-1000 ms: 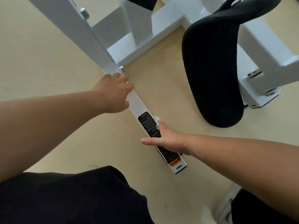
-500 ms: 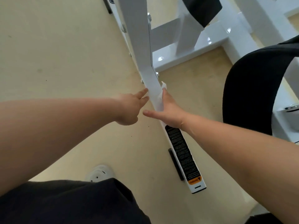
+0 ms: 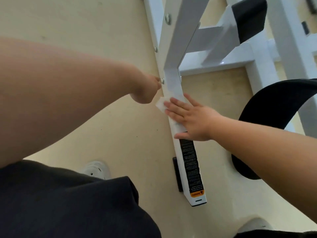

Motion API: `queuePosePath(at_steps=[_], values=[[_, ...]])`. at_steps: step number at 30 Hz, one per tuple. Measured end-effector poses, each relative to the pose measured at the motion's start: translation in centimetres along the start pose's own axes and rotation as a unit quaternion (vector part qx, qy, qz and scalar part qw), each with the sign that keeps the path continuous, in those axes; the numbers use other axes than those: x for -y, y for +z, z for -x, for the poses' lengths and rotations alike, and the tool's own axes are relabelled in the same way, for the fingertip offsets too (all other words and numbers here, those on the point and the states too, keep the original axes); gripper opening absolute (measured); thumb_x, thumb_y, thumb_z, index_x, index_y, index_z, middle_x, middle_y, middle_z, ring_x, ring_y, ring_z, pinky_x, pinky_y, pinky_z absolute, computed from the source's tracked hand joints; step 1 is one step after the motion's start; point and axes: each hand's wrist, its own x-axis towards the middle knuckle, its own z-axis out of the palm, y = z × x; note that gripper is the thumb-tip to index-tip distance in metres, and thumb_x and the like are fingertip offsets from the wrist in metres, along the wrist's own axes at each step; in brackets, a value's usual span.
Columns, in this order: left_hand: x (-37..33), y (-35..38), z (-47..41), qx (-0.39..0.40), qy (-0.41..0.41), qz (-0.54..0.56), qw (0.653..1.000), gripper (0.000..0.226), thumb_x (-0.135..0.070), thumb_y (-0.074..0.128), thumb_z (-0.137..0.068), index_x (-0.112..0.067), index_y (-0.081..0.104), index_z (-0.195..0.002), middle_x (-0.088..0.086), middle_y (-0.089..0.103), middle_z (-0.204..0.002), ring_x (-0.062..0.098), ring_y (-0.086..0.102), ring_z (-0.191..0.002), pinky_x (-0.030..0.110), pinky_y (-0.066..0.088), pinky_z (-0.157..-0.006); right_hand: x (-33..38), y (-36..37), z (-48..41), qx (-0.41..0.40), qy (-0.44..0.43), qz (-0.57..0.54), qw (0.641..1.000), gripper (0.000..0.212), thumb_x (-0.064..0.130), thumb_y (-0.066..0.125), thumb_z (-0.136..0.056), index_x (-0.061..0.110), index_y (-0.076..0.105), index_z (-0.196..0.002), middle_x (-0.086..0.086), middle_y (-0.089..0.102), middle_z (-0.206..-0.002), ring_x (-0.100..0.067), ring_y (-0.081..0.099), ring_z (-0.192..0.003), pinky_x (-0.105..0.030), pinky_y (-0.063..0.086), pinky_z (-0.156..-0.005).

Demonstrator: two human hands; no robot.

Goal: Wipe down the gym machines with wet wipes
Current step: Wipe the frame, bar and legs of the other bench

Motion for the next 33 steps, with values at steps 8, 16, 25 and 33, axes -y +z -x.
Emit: queuePosePath(at_steps=[8,16,25,33], values=[[0.8,2.3,2.0,0.076,-0.017,-0.032,0.996,0.076,-0.008,0.032,-0.098,-0.028,-0.004,-0.162,-0.007,-0.01,-0.169,0.024,0.02,-0.153,0.039,0.029,-0.117,-2.4,-5.0,-5.6,0.025,0.024,0.083,0.996,0.09,0.073,0.002,-0.096,0.013,0.013,-0.163,-0.004,-0.004,-0.172,-0.025,-0.025,-0.155,-0.057,-0.014,-0.124],[1.9,1.1,2.3,-0.058,0.051,-0.007,0.997,0.091,0.002,0.031,-0.088,-0.038,-0.01,-0.159,-0.021,-0.019,-0.164,0.024,0.032,-0.147,0.033,0.044,-0.088,2.8,-0.4,0.8,0.053,-0.072,0.05,0.995,0.088,0.073,0.007,-0.099,0.013,0.016,-0.163,-0.005,0.003,-0.172,-0.024,-0.03,-0.152,-0.054,-0.024,-0.12],[0.2,4.8,-2.2,-0.088,0.121,0.013,0.989,0.101,0.008,0.028,-0.082,-0.046,-0.017,-0.155,-0.03,-0.031,-0.157,0.027,0.048,-0.13,0.042,0.053,-0.091,2.4,-2.0,1.5,0.096,-0.084,0.081,0.988,0.08,0.071,0.007,-0.1,0.023,0.009,-0.164,0.002,-0.002,-0.172,-0.018,-0.028,-0.152,-0.056,-0.028,-0.117],[1.3,4.8,-2.8,-0.078,0.124,0.012,0.989,0.1,0.006,0.03,-0.085,-0.053,-0.011,-0.154,-0.031,-0.026,-0.159,0.025,0.039,-0.142,0.042,0.051,-0.097,0.9,-3.6,-2.0,0.077,-0.02,0.12,0.99,0.084,0.07,0.006,-0.099,0.018,0.01,-0.164,-0.002,0.001,-0.172,-0.025,-0.019,-0.157,-0.057,-0.016,-0.123]])
